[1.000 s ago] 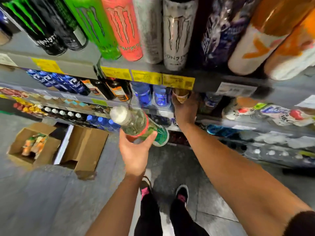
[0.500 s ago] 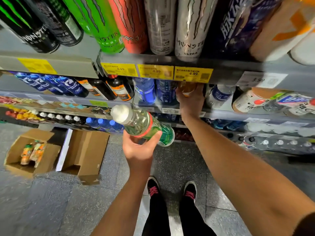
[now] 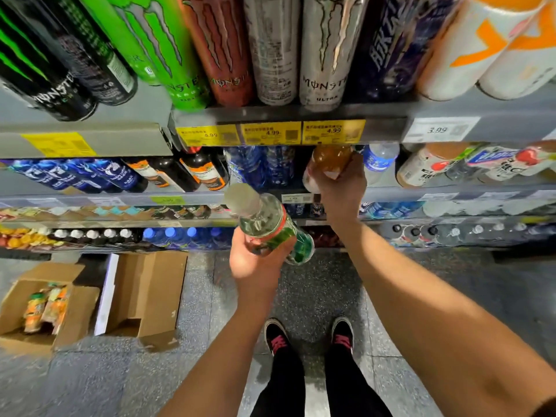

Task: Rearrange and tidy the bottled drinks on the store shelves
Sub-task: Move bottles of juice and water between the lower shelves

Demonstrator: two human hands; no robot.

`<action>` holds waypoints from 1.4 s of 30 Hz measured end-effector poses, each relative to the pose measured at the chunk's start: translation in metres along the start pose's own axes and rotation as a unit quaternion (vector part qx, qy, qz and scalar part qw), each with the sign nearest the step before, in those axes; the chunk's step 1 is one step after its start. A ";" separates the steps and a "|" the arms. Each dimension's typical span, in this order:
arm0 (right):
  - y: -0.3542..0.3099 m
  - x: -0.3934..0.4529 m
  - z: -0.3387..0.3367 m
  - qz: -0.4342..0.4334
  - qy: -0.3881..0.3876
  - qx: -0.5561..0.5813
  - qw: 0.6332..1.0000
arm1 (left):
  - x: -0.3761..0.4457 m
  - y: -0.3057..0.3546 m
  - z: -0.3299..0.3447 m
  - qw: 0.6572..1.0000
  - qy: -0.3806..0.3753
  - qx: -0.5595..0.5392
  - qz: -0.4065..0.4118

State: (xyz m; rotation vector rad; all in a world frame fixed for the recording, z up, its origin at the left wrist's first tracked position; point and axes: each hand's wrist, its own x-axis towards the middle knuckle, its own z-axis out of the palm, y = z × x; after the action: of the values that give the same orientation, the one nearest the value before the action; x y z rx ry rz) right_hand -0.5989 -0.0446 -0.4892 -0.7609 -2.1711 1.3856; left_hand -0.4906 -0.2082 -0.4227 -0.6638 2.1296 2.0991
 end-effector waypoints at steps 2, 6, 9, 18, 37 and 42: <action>-0.004 -0.003 -0.009 0.010 0.018 0.004 1.000 | 0.002 -0.002 0.004 1.000 -0.005 0.028 0.001; -0.001 -0.013 -0.040 0.055 -0.008 0.020 0.998 | 0.013 -0.006 0.021 0.993 -0.006 0.117 0.004; 0.001 -0.024 -0.068 0.088 -0.044 0.016 0.995 | 0.023 -0.009 0.042 0.985 -0.033 0.166 0.021; 0.023 -0.048 -0.125 0.129 -0.125 0.060 0.982 | 0.051 -0.014 0.115 0.979 0.031 0.195 0.043; 0.026 -0.027 -0.124 0.106 -0.176 0.019 0.979 | 0.096 -0.025 0.162 0.974 0.120 0.070 0.177; 0.024 -0.025 -0.128 0.095 -0.180 0.028 0.979 | 0.112 -0.029 0.172 0.978 0.097 0.088 0.160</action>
State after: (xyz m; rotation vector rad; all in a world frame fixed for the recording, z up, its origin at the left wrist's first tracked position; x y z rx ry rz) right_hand -0.4947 0.0326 -0.4631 -0.7604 -2.3633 1.7932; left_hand -0.6226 -0.0686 -0.4989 -0.5574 2.6510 2.0238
